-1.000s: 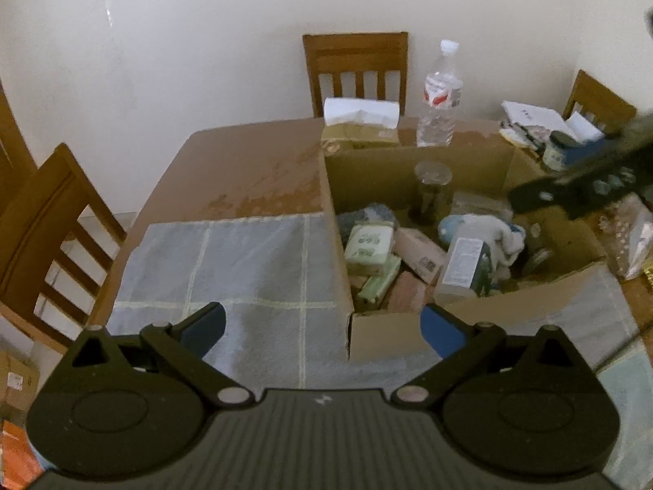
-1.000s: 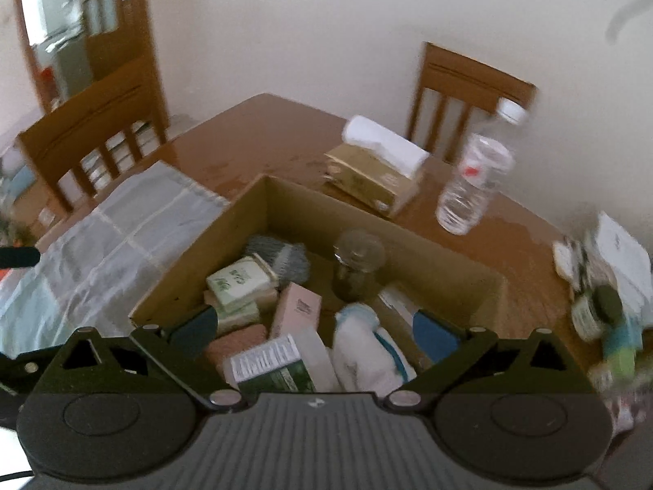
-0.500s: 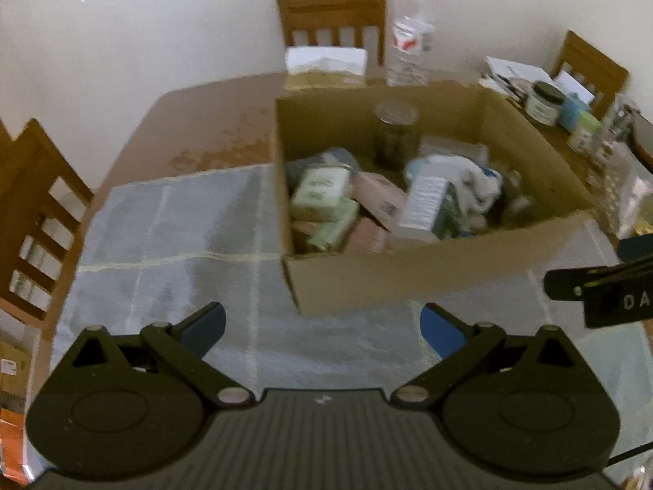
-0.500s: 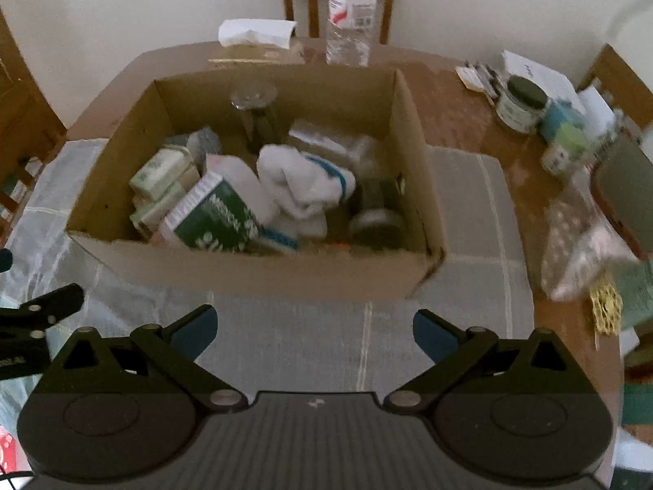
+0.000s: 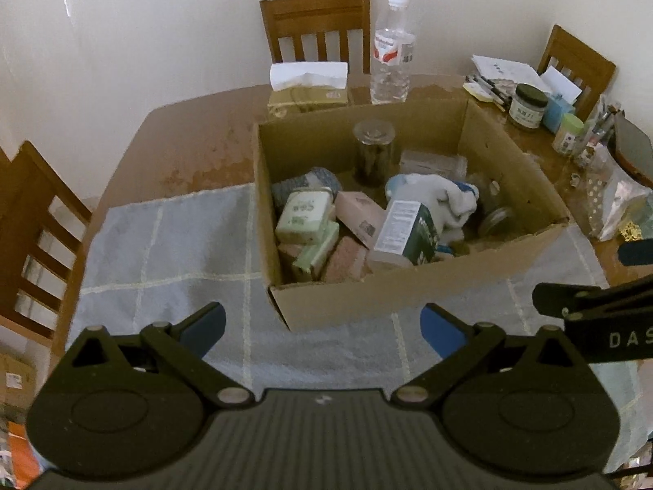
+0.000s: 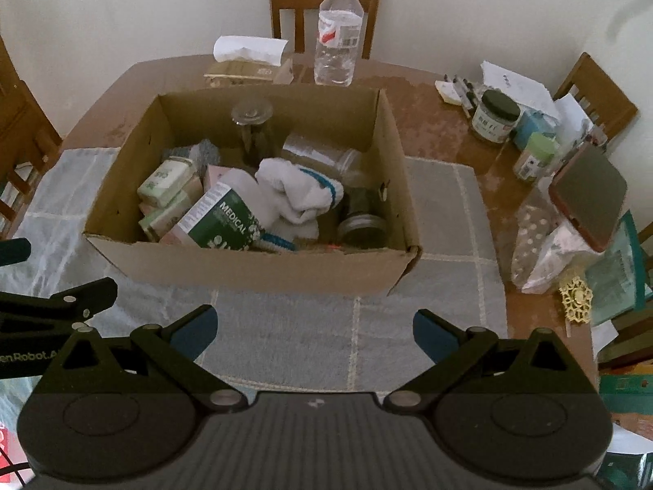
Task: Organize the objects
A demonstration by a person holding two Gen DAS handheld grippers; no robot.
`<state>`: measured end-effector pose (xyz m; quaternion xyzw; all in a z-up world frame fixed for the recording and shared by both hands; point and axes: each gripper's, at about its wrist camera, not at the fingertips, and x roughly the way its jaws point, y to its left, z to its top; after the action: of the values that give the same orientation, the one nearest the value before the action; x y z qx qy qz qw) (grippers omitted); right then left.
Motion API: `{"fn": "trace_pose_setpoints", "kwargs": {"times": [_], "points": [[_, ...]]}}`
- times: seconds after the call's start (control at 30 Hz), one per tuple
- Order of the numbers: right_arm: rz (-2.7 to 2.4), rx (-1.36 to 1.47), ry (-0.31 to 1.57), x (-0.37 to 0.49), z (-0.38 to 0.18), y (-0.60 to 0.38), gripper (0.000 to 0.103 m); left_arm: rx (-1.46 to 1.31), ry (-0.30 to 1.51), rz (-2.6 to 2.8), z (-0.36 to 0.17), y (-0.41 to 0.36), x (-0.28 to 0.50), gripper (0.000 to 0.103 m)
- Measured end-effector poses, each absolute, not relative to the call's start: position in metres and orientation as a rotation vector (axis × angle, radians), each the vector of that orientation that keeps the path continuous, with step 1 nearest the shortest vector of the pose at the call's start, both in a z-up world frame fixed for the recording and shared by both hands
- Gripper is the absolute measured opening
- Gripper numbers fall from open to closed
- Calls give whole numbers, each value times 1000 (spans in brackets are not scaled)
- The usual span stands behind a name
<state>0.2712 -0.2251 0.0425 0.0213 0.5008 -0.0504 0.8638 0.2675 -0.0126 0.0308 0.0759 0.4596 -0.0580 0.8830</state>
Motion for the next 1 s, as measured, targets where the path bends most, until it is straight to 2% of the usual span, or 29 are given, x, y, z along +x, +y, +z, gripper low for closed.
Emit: {"fn": "trace_pose_setpoints", "kwargs": {"times": [1.0], "points": [[-107,61,1037,278,47,-227,103,152,969,-93,35,-12,273,101]]}}
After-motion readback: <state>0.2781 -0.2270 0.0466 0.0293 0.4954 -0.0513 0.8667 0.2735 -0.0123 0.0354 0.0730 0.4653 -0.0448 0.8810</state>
